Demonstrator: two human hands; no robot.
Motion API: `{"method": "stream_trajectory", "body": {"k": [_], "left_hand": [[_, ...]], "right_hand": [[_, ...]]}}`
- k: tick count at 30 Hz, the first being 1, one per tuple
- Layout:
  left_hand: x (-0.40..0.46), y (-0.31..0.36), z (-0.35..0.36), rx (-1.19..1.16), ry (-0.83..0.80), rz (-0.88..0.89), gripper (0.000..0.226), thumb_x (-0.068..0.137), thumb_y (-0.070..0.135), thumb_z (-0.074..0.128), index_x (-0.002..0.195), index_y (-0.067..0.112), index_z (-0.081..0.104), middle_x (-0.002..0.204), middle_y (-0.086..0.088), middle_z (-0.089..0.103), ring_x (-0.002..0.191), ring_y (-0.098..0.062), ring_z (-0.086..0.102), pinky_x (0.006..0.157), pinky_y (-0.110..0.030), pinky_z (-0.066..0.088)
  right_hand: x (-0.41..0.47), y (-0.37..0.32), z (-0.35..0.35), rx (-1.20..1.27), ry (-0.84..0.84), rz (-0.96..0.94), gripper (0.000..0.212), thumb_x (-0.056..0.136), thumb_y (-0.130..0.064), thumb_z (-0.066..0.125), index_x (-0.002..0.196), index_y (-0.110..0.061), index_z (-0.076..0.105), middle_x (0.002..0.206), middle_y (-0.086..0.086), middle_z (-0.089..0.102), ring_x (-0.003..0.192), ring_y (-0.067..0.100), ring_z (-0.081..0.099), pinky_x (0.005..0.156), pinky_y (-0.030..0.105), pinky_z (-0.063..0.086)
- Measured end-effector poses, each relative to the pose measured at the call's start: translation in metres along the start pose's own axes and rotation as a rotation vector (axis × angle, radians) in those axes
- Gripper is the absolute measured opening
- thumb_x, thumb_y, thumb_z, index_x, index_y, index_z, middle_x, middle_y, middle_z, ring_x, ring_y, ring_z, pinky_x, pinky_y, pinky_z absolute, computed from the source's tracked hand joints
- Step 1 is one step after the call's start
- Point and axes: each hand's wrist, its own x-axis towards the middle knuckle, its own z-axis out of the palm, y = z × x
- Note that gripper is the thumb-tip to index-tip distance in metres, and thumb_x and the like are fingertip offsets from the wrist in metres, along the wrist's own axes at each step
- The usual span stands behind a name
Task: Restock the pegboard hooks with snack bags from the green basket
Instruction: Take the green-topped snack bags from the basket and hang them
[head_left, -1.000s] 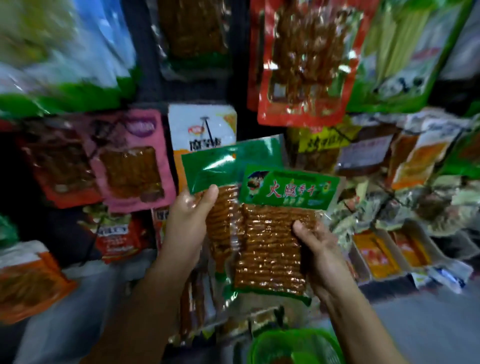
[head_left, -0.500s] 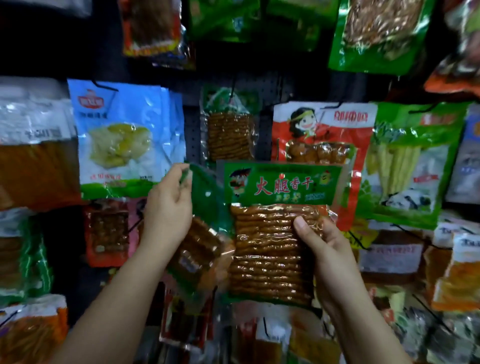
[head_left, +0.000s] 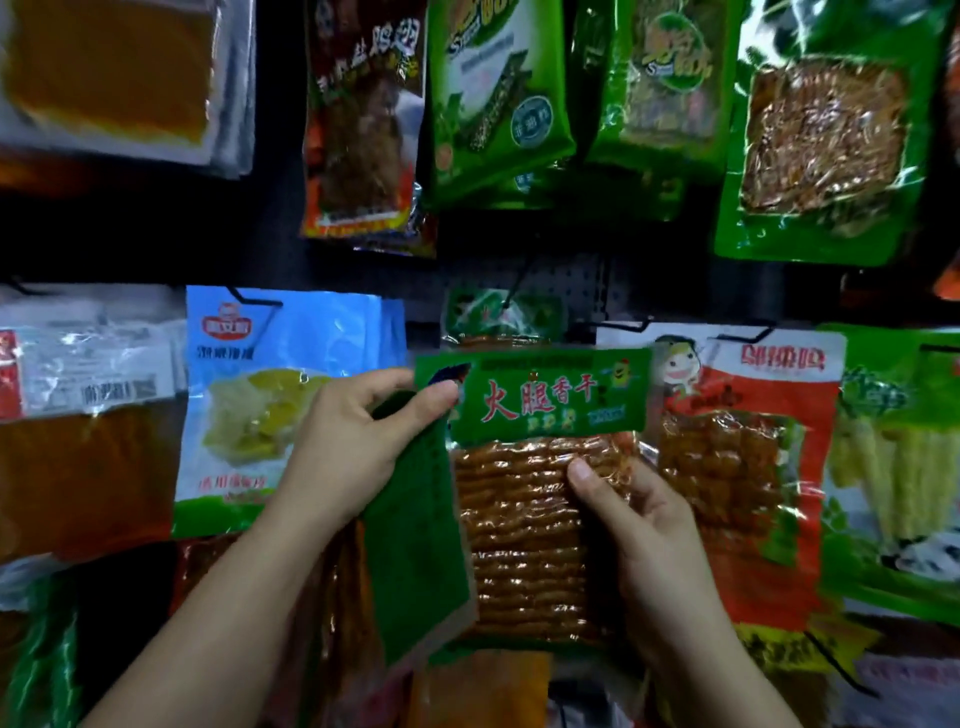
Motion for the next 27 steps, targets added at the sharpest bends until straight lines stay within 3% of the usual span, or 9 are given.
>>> {"method": "stream_trajectory", "body": {"k": [5,10,12,13,14,15,16,17,27], "left_hand": [[0.031,-0.01,0.0,-0.056,0.06,0.063,0.048,0.075,0.047,0.064,0.063,0.001,0.057,0.056,-0.015,0.049,0.054,-0.014,0.046,0.051,-0.026,0.034],[0.053,-0.001,0.006,-0.014,0.084,0.178,0.055,0.084,0.038,0.064,0.059,-0.004,0.037,0.06,-0.001,0.029,0.055,-0.013,0.028,0.05,-0.029,0.026],[0.061,0.008,0.008,-0.05,0.122,0.18,0.05,0.084,0.038,0.066,0.052,0.01,0.039,0.05,0.009,0.054,0.053,0.004,0.045,0.051,-0.03,0.034],[0.065,0.013,0.009,-0.072,0.134,0.201,0.046,0.084,0.037,0.066,0.051,0.013,0.044,0.095,0.001,0.044,0.09,0.001,0.031,0.052,-0.035,0.036],[0.071,0.019,0.009,-0.088,0.134,0.204,0.046,0.084,0.038,0.067,0.055,0.009,0.046,0.067,0.012,0.028,0.062,-0.006,0.023,0.053,-0.039,0.037],[0.077,0.023,0.009,-0.086,0.136,0.218,0.043,0.084,0.038,0.067,0.07,-0.002,0.062,0.071,-0.016,0.066,0.072,-0.01,0.063,0.055,-0.042,0.04],[0.082,0.029,0.01,-0.09,0.139,0.227,0.053,0.084,0.039,0.067,0.088,-0.013,0.059,0.108,-0.017,0.039,0.101,-0.024,0.039,0.057,-0.043,0.041],[0.088,0.031,0.01,-0.088,0.135,0.24,0.049,0.084,0.039,0.067,0.086,-0.01,0.064,0.078,0.004,0.054,0.069,-0.008,0.046,0.06,-0.039,0.044],[0.111,0.039,0.02,-0.059,0.138,0.118,0.049,0.081,0.044,0.069,0.104,0.001,0.069,0.107,-0.018,0.07,0.104,-0.033,0.064,0.089,-0.051,0.052]], "right_hand": [[0.029,-0.011,0.017,-0.063,-0.003,-0.116,0.031,0.069,-0.034,0.071,0.087,-0.01,0.07,0.086,0.009,0.076,0.08,0.023,0.073,0.065,0.026,0.058],[0.059,-0.056,0.024,-0.115,0.059,-0.32,0.021,0.075,-0.035,0.068,0.086,-0.017,0.068,0.081,-0.006,0.076,0.073,0.006,0.072,0.054,0.012,0.051],[0.07,-0.072,0.028,-0.163,0.092,-0.376,0.012,0.083,-0.029,0.067,0.079,-0.018,0.067,0.076,-0.005,0.076,0.069,0.007,0.072,0.053,0.014,0.051],[0.075,-0.078,0.03,-0.196,0.121,-0.419,0.013,0.086,-0.026,0.066,0.076,-0.018,0.066,0.073,-0.006,0.075,0.067,0.005,0.071,0.052,0.014,0.05],[0.079,-0.084,0.032,-0.229,0.163,-0.465,0.015,0.088,-0.023,0.065,0.074,-0.019,0.066,0.07,-0.007,0.074,0.065,0.003,0.07,0.052,0.013,0.049],[0.082,-0.088,0.033,-0.265,0.212,-0.51,0.017,0.089,-0.022,0.065,0.072,-0.019,0.066,0.067,-0.006,0.073,0.064,0.001,0.068,0.053,0.014,0.049],[0.086,-0.093,0.034,-0.309,0.264,-0.546,0.018,0.089,-0.022,0.065,0.071,-0.02,0.065,0.067,-0.006,0.072,0.064,0.002,0.067,0.055,0.018,0.049],[0.089,-0.096,0.034,-0.356,0.31,-0.571,0.018,0.089,-0.023,0.066,0.071,-0.02,0.065,0.068,-0.005,0.071,0.065,0.006,0.066,0.058,0.023,0.051],[0.117,-0.109,0.038,-0.624,0.441,-0.587,0.047,0.085,-0.035,0.063,0.087,0.012,0.058,0.088,0.035,0.063,0.082,0.046,0.062,0.067,0.056,0.052]]}}
